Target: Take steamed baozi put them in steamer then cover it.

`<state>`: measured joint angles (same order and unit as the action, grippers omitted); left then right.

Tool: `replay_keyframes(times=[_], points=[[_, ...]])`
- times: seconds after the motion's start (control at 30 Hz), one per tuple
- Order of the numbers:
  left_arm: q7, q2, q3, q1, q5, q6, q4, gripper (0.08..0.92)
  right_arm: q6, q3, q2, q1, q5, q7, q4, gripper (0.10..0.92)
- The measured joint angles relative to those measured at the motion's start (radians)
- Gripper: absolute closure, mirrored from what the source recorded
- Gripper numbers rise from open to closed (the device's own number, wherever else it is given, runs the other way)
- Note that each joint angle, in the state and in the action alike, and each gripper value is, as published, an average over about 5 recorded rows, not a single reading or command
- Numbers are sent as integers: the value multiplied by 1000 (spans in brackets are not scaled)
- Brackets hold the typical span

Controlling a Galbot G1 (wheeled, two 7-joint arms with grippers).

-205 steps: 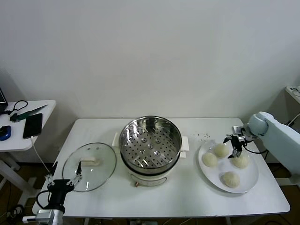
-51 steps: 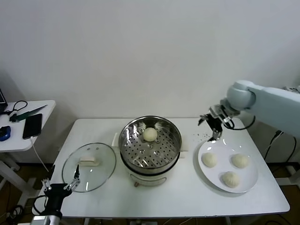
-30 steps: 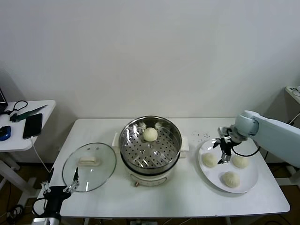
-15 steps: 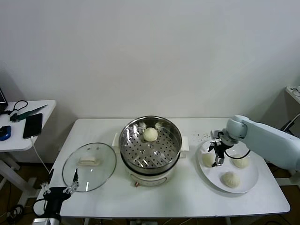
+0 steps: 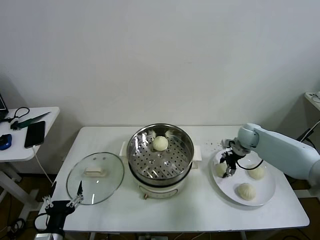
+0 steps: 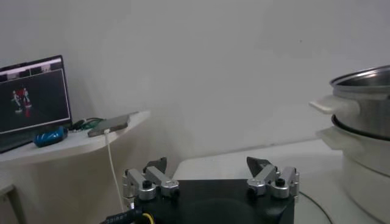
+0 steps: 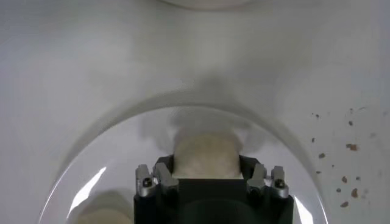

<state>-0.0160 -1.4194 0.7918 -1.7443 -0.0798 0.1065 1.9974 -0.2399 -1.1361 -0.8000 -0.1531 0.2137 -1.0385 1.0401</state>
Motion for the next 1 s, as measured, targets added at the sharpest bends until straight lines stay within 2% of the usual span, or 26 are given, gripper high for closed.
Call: replay_keyframes(times=[0.27,0.53,1.0], points=[[-1,1,-3,-6,0,1,4,177,0,-49,30,-77,42,-3,33,372],[-1,7,-12,-13,4,-5,17,177,0,-184,33,-281,157,-9,86,372],[-9,11,-44,-7,31,-23,36,177,-30,-390,-144,-612,446,0,104,372]])
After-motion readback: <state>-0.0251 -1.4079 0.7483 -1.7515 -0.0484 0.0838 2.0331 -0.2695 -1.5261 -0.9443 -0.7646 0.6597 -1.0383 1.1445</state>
